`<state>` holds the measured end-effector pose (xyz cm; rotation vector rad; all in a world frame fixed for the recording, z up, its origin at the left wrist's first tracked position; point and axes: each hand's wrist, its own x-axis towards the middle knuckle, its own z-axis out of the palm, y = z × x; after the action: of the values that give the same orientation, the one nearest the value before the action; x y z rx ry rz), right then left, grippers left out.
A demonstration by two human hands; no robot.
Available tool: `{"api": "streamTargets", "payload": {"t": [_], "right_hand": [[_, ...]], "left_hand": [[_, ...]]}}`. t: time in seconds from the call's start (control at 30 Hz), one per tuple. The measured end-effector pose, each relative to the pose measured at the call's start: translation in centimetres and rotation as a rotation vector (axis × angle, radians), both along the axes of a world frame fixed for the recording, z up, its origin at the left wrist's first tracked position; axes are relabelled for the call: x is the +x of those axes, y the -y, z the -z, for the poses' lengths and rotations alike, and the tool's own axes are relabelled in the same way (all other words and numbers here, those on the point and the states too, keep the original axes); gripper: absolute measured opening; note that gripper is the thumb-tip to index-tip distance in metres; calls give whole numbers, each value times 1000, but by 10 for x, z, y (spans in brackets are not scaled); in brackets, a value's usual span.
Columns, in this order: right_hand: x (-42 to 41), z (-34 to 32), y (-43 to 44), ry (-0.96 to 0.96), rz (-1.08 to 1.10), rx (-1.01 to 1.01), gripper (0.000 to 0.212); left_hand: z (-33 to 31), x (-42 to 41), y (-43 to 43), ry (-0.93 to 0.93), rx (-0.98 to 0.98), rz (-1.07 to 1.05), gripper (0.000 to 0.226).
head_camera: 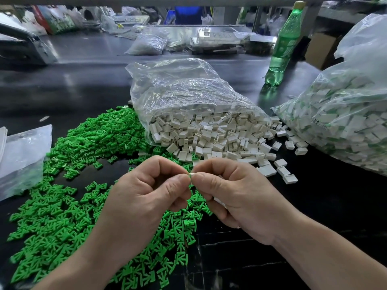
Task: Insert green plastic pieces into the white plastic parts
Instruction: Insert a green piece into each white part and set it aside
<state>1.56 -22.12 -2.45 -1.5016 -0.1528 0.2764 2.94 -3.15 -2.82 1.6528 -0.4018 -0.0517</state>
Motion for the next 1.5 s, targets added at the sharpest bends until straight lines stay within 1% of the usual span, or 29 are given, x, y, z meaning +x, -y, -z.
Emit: {"api": "streamTargets", "payload": {"t": [0.1,0.13,0.23,0.27,0.33,0.37,0.47,0.53,0.6,0.73,0.83,0.9,1.03,1.37,1.5], "right_hand": [[-1,0,1,13,-28,5,9],[-1,-1,1,6,-40,23,10],[-3,-4,0,-66,-73,115,15],[-3,-4,0,-93,-90,141,23],[-3,-5,-1,-149,-124,199,45],[-4,-5,-1,-171,-133,223,51],[-4,-6,-3,-214,-153,255,50],[-4,-7,-3,-212,-156,226,39],[-4,-7,-4,-215,-155,194,31],[-4,-7,-7,-236,-126,250,44],[-4,-9,-7,-240,-153,313,48],[-5,-8,-8,-249,-154,323,53],[-6,-7,-10,-268,-145,323,51],[-9,-11,-10,-254,-153,335,50],[-9,-11,-12,-247,-156,325,54]], "left_hand": [[0,1,-2,-21,-38,18,14],[0,2,-2,-63,-85,38,19],[-1,2,-1,-296,-318,214,38],[-2,1,0,-368,-381,294,41],[-4,-1,3,-484,-495,428,41],[-4,-2,4,-524,-544,465,39],[-4,-1,5,-602,-624,484,33],[-4,-2,6,-634,-646,478,28],[-2,-2,7,-644,-659,458,28],[0,-4,11,-606,-691,424,34],[0,-4,10,-593,-736,521,29],[0,-3,10,-579,-725,519,25],[1,-4,12,-556,-684,423,30],[-4,-7,12,-493,-674,398,29],[-3,-7,11,-490,-675,394,27]]}}
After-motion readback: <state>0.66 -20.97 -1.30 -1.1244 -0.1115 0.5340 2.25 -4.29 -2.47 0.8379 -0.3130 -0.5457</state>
